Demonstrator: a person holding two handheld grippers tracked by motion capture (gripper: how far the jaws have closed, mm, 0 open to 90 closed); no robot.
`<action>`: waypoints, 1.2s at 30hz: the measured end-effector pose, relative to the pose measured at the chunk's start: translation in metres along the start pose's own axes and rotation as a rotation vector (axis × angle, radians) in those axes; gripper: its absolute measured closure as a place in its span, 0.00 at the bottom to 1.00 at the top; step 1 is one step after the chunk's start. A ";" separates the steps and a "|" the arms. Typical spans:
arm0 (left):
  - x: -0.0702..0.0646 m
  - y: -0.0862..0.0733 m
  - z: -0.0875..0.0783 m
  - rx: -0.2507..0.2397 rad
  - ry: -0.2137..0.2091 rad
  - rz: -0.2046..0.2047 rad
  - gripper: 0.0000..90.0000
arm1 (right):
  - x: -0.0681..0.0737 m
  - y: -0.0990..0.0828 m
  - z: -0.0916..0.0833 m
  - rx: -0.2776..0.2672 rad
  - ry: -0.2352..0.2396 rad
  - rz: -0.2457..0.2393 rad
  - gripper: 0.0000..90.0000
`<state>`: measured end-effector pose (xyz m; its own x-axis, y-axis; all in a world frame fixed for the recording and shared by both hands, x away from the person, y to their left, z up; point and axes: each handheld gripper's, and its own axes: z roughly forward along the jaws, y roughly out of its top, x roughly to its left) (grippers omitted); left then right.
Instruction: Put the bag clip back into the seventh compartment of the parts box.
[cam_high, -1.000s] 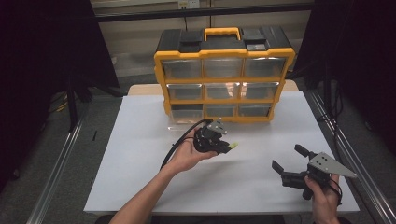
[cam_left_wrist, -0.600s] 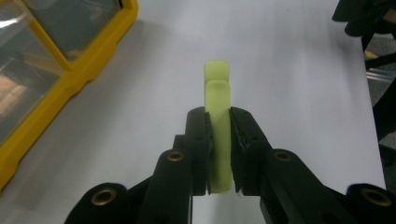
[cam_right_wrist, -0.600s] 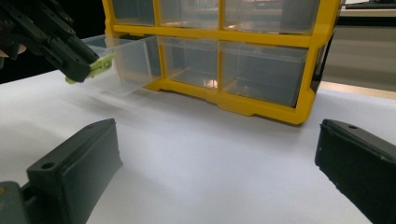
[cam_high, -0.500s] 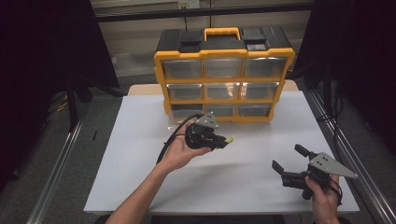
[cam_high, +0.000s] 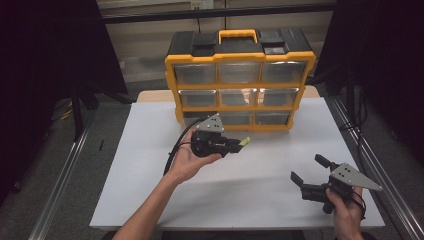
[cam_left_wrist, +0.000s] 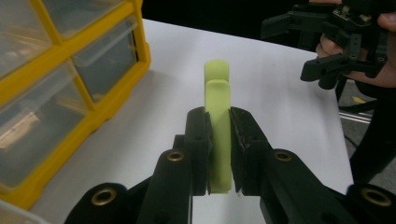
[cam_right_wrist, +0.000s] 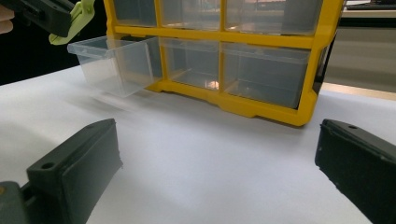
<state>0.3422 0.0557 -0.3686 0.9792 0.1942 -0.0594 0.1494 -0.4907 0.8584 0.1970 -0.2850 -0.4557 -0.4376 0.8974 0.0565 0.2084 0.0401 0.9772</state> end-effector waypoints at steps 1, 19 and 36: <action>-0.001 0.001 -0.001 -0.006 0.012 -0.008 0.87 | 0.000 0.000 0.000 -0.002 0.001 0.000 0.00; 0.009 0.008 -0.038 -0.072 0.041 -0.008 0.87 | 0.000 0.000 -0.001 -0.011 0.008 0.001 0.00; 0.031 0.001 -0.079 -0.053 0.108 -0.021 0.87 | 0.000 0.000 -0.002 -0.013 0.005 0.005 0.00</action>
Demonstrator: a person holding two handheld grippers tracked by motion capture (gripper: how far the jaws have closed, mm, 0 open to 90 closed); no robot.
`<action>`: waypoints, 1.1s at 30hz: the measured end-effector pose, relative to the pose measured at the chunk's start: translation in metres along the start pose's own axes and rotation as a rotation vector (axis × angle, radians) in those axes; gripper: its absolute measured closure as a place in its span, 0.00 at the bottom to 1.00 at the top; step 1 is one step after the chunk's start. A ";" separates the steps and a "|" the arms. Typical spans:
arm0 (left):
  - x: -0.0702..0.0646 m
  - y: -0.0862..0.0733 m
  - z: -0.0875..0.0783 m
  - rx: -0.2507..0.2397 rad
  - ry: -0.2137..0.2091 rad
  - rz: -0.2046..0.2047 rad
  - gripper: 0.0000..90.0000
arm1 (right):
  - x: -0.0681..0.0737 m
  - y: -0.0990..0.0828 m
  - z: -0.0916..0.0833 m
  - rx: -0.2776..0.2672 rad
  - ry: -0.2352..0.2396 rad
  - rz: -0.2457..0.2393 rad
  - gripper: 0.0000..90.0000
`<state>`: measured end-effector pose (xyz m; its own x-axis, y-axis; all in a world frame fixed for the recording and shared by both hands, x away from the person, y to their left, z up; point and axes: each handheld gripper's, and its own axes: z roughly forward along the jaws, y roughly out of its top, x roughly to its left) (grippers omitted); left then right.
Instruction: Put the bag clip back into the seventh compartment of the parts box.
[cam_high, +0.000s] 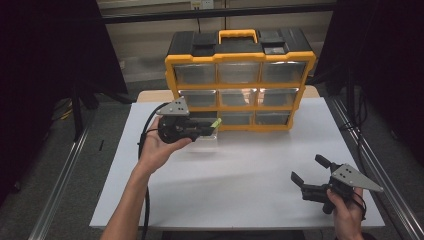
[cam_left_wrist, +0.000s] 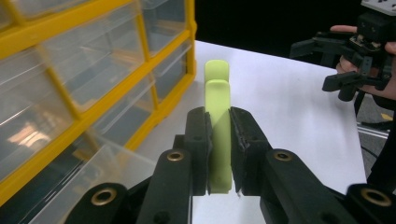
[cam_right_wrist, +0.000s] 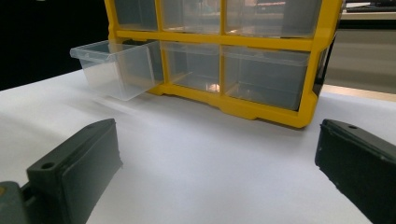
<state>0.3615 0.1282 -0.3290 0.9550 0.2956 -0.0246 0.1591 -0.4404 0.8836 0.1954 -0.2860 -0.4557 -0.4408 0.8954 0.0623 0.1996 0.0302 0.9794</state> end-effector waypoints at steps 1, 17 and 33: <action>0.002 -0.001 -0.002 -0.005 0.002 -0.006 0.87 | 0.000 0.000 0.000 -0.001 -0.001 0.000 0.00; 0.020 0.012 -0.021 0.017 0.073 -0.007 0.87 | 0.000 0.001 0.001 0.000 -0.001 0.001 0.00; 0.046 0.028 -0.016 0.151 0.091 -0.002 0.87 | 0.000 0.000 0.001 -0.002 -0.007 0.002 0.00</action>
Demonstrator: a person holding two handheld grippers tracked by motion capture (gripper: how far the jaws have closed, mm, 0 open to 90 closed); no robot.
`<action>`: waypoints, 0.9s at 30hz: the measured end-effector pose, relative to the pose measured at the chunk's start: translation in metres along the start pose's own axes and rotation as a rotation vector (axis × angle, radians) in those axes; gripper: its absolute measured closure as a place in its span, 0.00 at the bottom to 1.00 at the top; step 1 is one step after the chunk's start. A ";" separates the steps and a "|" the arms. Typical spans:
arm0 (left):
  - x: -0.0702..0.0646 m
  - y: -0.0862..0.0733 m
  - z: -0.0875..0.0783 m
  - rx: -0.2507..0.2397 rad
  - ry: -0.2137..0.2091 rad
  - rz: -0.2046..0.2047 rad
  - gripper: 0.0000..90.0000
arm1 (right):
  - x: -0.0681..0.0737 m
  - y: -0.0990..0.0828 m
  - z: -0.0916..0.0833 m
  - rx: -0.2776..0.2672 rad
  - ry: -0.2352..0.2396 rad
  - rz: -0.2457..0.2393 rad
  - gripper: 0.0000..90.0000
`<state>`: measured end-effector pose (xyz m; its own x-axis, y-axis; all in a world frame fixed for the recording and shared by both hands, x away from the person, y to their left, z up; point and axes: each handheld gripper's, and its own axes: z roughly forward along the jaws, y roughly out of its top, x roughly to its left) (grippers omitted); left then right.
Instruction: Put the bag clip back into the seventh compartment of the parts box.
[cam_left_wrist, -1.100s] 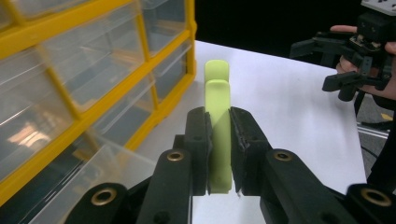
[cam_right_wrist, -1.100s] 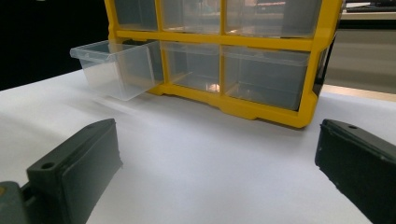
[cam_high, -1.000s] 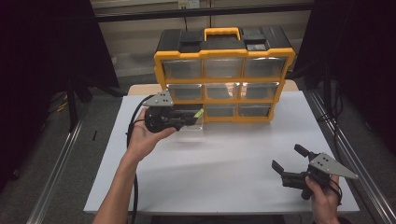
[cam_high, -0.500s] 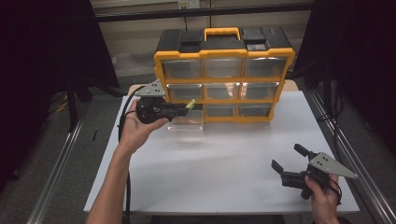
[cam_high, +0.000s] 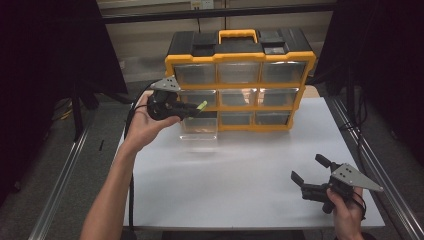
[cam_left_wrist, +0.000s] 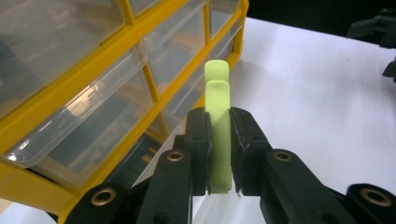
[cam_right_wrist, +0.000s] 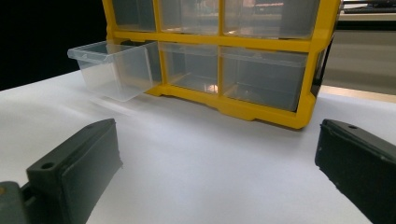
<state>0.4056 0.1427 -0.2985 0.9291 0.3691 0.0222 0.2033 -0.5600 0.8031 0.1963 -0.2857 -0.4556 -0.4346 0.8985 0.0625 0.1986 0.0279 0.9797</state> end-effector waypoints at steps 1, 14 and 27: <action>0.001 0.000 0.001 0.001 0.003 0.001 0.87 | 0.000 0.000 0.000 0.000 0.001 0.001 0.00; 0.023 0.003 0.015 0.122 -0.003 -0.020 0.87 | 0.000 0.000 0.000 -0.002 0.000 0.003 0.00; 0.033 0.003 0.031 0.192 -0.029 -0.017 0.87 | 0.000 0.000 0.000 -0.002 0.002 0.002 0.00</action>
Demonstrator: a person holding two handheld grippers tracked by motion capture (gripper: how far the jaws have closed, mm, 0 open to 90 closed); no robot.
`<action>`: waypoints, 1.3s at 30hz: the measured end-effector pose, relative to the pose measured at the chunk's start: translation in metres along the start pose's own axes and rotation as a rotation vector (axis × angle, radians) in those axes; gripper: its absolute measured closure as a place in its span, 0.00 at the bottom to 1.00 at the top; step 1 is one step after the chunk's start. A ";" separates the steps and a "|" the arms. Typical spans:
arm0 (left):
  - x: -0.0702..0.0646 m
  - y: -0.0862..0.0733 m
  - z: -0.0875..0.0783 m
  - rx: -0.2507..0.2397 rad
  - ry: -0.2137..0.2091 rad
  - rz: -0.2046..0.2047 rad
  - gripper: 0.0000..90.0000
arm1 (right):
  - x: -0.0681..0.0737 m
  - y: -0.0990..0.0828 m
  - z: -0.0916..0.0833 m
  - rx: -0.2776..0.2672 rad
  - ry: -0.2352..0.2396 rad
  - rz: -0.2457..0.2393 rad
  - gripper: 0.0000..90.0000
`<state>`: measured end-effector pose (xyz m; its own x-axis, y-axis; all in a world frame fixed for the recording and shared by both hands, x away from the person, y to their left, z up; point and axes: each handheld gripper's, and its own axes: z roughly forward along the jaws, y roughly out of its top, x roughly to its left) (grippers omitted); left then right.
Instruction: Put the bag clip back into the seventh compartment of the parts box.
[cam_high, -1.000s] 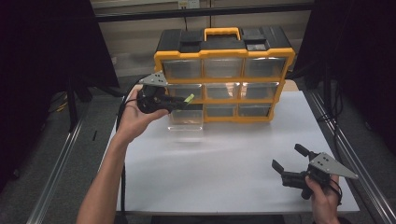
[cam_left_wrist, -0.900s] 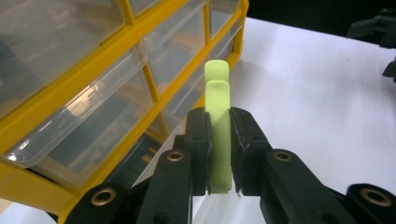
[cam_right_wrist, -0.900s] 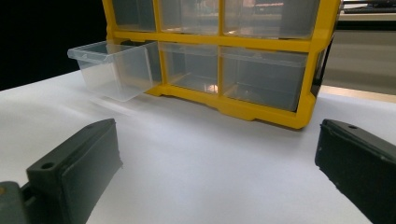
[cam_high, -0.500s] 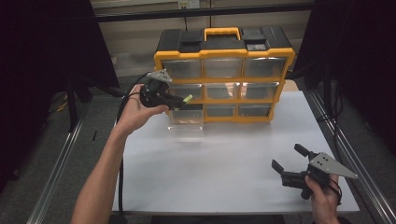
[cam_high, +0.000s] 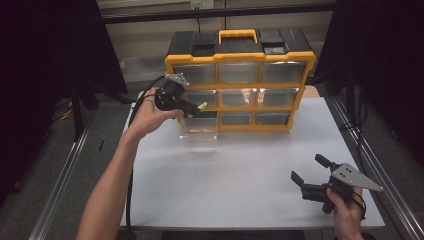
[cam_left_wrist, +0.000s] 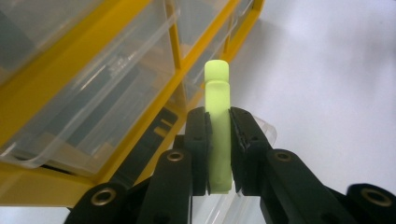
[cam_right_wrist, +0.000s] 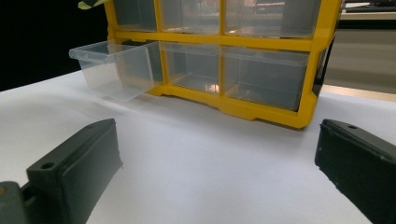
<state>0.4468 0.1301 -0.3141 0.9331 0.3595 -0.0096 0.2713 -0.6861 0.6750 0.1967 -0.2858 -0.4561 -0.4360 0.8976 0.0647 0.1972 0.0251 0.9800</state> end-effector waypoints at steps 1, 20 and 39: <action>-0.001 -0.001 0.002 0.005 -0.001 -0.007 0.87 | 0.000 0.000 0.000 0.000 0.002 -0.001 0.00; -0.008 -0.009 0.025 0.065 -0.010 0.009 0.87 | 0.000 0.000 -0.001 0.000 -0.001 0.002 0.00; -0.005 -0.023 0.043 0.102 -0.023 -0.035 0.87 | 0.000 0.000 -0.001 0.002 -0.002 0.003 0.00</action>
<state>0.4465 0.1170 -0.3616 0.9275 0.3704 -0.0496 0.3253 -0.7348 0.5952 0.1962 -0.2863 -0.4563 -0.4339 0.8985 0.0669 0.2006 0.0239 0.9794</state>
